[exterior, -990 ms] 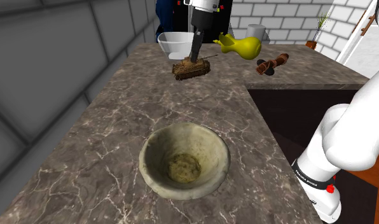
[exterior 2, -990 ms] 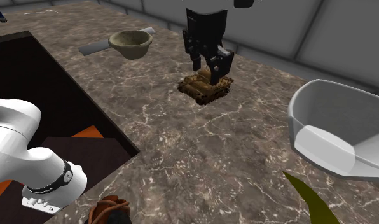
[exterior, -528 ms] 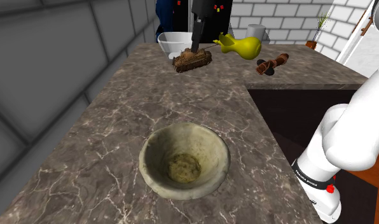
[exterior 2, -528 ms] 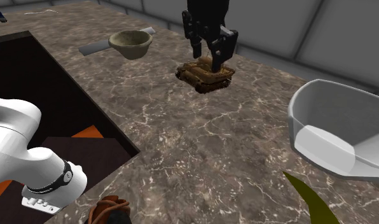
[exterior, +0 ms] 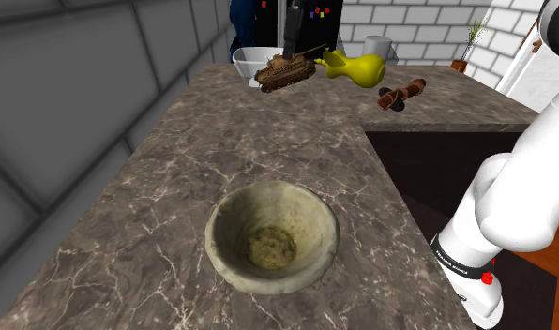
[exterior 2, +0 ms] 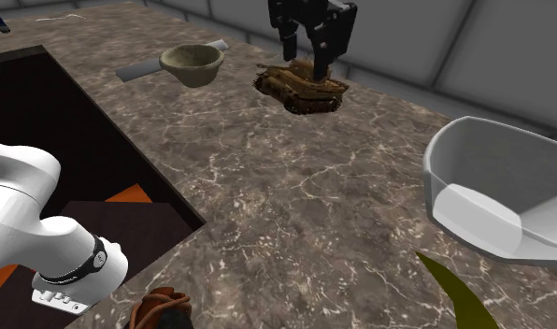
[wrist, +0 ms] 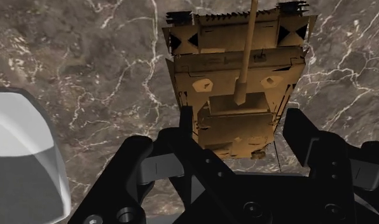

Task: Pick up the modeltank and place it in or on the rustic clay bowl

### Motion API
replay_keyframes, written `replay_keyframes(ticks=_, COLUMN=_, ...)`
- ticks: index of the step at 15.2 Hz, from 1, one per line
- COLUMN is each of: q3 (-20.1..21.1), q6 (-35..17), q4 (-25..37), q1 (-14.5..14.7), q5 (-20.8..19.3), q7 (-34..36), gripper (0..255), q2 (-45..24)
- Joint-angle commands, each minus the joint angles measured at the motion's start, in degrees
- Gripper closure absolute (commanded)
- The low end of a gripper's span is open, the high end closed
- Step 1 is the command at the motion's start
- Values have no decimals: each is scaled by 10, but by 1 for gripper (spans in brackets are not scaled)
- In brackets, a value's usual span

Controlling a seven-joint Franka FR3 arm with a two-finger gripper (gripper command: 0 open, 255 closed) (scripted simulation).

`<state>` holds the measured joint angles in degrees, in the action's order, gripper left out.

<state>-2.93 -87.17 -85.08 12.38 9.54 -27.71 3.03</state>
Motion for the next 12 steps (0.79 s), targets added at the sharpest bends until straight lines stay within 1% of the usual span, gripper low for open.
replay_keyframes(ticks=1, q3=0, q6=17, q4=27, q1=0, q5=1, q7=3, gripper=255, q2=-9)
replay_keyframes(ticks=8, q3=-2, q6=84, q4=130, q1=-2, q5=5, q7=11, gripper=255, q2=-45)
replay_keyframes(ticks=9, q3=-2, q6=88, q4=136, q1=-2, q5=5, q7=12, gripper=255, q2=-47)
replay_keyframes(ticks=12, q3=17, q6=74, q4=87, q1=18, q5=-1, q7=48, gripper=255, q2=-5)
